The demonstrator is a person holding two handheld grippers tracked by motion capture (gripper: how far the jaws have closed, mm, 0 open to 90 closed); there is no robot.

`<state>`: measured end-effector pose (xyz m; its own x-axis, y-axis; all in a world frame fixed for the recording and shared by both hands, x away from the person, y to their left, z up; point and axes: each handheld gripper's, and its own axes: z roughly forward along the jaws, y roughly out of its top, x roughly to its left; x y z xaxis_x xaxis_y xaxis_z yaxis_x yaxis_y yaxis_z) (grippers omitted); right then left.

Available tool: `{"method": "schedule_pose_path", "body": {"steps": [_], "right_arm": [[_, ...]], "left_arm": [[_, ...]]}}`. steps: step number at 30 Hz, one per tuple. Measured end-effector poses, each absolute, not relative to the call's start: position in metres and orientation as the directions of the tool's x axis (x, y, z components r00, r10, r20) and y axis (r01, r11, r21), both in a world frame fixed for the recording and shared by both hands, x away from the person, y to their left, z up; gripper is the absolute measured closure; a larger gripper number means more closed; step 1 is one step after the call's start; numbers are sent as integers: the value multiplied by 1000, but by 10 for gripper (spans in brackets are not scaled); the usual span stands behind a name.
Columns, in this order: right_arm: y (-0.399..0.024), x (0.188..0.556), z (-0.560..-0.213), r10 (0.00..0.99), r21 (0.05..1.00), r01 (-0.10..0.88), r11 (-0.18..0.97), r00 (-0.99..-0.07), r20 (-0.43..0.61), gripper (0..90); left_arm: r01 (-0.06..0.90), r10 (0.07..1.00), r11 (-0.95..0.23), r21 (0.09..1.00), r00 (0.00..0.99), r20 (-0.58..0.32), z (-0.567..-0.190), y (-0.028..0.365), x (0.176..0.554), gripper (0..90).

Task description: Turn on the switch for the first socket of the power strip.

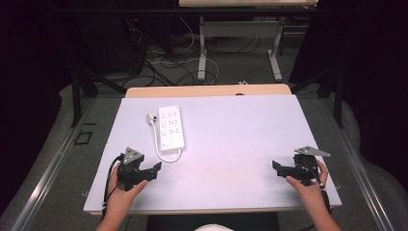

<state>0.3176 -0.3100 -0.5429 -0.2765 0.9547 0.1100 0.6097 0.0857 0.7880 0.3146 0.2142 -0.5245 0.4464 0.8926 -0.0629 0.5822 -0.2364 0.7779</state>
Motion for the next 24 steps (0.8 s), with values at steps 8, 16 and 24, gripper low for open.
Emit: {"method": "schedule_pose_path", "body": {"steps": [8,16,24], "right_arm": [[-310,317,-543,954,784,617,71,-272,127,60],[-309,318,-544,952,780,623,62,-271,141,63],[-308,318,-545,949,774,631,47,-269,162,67]], "left_arm": [[604,894,-190,774,432,-117,-515,215,322,270],[623,895,-147,769,415,-165,-505,216,331,295],[632,895,-156,760,415,-162,-494,215,337,319]]}}
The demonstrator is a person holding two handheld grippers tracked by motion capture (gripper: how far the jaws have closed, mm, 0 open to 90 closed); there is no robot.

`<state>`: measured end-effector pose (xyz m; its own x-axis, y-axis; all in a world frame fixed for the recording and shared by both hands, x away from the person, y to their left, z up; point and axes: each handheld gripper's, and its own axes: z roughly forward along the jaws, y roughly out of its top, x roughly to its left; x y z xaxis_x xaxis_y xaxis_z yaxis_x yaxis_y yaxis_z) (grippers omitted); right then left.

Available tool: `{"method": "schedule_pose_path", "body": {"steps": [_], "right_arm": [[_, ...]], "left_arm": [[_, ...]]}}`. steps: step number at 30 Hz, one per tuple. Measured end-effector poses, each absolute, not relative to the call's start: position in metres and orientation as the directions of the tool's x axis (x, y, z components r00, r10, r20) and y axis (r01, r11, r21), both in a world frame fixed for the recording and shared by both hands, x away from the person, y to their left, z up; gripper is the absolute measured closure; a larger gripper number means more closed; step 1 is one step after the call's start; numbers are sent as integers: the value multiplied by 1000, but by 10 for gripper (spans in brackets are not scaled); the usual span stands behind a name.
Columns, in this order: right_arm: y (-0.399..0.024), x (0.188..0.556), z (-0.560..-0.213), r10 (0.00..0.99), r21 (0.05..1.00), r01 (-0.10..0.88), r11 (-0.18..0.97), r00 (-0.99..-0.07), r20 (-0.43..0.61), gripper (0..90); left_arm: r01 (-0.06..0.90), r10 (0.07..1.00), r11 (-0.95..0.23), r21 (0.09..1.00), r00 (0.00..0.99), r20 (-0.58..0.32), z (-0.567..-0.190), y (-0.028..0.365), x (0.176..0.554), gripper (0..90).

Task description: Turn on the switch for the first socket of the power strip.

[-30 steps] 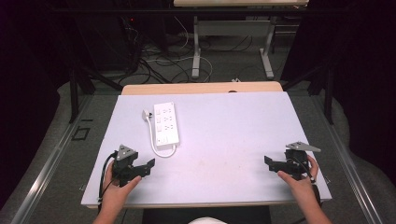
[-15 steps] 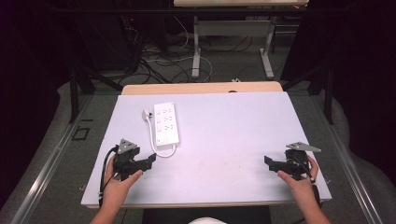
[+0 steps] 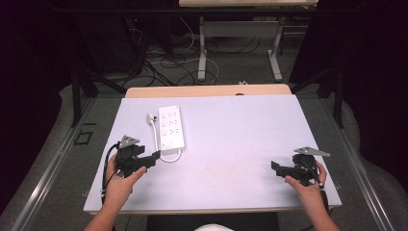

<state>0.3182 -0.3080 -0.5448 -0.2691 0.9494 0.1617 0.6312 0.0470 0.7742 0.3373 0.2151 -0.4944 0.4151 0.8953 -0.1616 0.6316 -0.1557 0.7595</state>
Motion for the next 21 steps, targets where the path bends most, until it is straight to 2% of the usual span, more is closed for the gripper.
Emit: {"method": "schedule_pose_path", "body": {"steps": [21], "right_arm": [[-308,318,-546,948,769,637,52,-274,162,67]], "left_arm": [[651,914,-98,753,358,-189,-470,211,361,338]]}}
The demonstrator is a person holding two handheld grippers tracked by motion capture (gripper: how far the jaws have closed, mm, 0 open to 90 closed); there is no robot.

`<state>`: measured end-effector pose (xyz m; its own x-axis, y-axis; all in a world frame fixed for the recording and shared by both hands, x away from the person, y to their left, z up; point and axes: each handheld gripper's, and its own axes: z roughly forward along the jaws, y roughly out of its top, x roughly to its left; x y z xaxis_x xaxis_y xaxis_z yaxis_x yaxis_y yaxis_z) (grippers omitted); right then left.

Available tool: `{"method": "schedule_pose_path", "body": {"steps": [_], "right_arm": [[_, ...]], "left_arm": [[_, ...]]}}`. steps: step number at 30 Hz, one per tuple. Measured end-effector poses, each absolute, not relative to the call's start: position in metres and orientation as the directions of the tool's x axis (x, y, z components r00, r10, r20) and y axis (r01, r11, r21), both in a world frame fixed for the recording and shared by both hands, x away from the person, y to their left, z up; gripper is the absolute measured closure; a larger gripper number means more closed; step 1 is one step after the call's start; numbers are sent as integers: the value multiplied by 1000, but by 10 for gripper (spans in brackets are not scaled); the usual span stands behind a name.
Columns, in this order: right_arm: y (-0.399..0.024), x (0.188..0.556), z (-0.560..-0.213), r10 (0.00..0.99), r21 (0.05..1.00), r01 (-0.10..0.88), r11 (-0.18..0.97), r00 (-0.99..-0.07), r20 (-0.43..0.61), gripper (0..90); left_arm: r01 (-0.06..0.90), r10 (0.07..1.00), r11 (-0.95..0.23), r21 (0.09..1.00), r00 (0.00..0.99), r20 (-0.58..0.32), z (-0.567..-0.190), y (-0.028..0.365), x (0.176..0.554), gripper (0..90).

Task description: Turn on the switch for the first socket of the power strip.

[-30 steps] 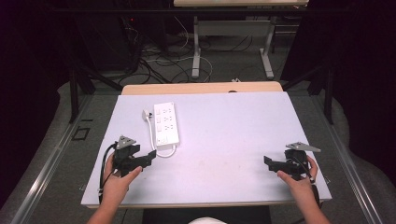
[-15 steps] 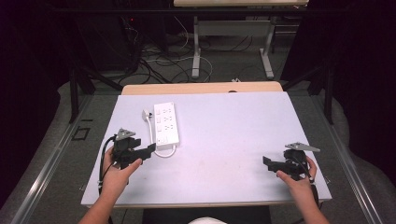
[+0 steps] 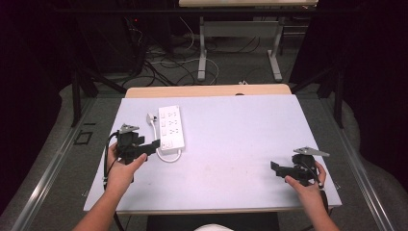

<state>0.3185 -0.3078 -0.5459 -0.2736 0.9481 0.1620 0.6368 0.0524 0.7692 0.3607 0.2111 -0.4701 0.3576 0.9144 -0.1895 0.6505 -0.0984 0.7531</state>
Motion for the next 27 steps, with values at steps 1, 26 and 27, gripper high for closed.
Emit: {"method": "schedule_pose_path", "body": {"steps": [1,26,27], "right_arm": [[-308,318,-546,948,769,637,52,-274,162,67],[-306,319,-547,946,768,639,50,-277,169,68],[-306,319,-547,946,768,638,49,-276,168,68]], "left_arm": [[651,914,-98,753,358,-189,-470,211,361,338],[669,917,-53,741,326,-229,-447,200,391,399],[677,915,-53,734,327,-236,-446,200,392,404]]}}
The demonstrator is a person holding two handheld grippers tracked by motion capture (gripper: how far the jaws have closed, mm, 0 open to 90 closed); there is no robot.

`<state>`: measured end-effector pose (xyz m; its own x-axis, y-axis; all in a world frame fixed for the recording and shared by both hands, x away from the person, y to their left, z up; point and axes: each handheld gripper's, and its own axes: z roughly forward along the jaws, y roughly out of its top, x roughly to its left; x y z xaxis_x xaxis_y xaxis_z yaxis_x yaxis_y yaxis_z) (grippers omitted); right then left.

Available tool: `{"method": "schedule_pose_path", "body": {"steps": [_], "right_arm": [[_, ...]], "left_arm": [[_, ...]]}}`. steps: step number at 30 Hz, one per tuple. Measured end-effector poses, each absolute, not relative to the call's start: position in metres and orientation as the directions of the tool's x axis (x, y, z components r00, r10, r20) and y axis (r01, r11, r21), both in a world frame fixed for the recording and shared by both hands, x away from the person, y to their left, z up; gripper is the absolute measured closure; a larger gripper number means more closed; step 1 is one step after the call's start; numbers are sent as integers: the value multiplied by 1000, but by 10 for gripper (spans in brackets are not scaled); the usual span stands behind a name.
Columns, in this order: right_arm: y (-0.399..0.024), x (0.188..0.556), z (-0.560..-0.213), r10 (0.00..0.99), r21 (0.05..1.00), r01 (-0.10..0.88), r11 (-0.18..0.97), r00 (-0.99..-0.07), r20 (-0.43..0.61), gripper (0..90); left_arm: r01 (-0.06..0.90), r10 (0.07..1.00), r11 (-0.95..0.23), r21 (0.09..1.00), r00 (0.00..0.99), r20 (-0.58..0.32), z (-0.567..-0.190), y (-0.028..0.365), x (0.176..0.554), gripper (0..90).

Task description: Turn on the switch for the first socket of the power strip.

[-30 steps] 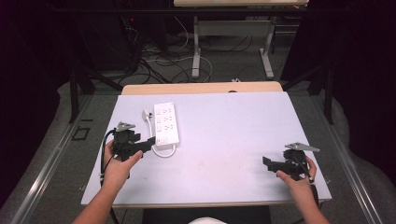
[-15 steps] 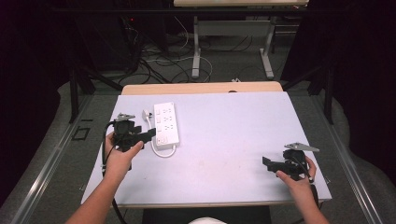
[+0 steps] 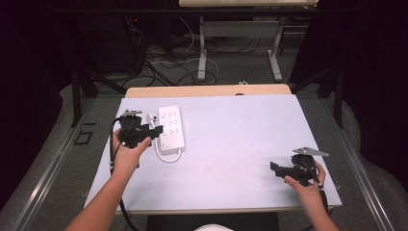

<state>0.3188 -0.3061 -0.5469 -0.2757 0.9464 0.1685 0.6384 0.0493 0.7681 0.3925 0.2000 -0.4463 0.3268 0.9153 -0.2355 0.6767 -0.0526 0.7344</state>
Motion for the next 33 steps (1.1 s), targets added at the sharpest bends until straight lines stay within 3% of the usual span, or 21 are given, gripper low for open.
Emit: {"method": "schedule_pose_path", "body": {"steps": [17,25,33], "right_arm": [[-306,319,-548,945,762,645,55,-280,169,69],[-305,320,-548,944,760,647,55,-281,172,73],[-305,320,-549,943,758,649,56,-283,173,75]], "left_arm": [[703,923,-20,711,287,-257,-446,193,415,503],[695,934,-36,718,280,-223,-447,185,425,577],[712,939,-50,701,272,-209,-453,178,435,587]]}}
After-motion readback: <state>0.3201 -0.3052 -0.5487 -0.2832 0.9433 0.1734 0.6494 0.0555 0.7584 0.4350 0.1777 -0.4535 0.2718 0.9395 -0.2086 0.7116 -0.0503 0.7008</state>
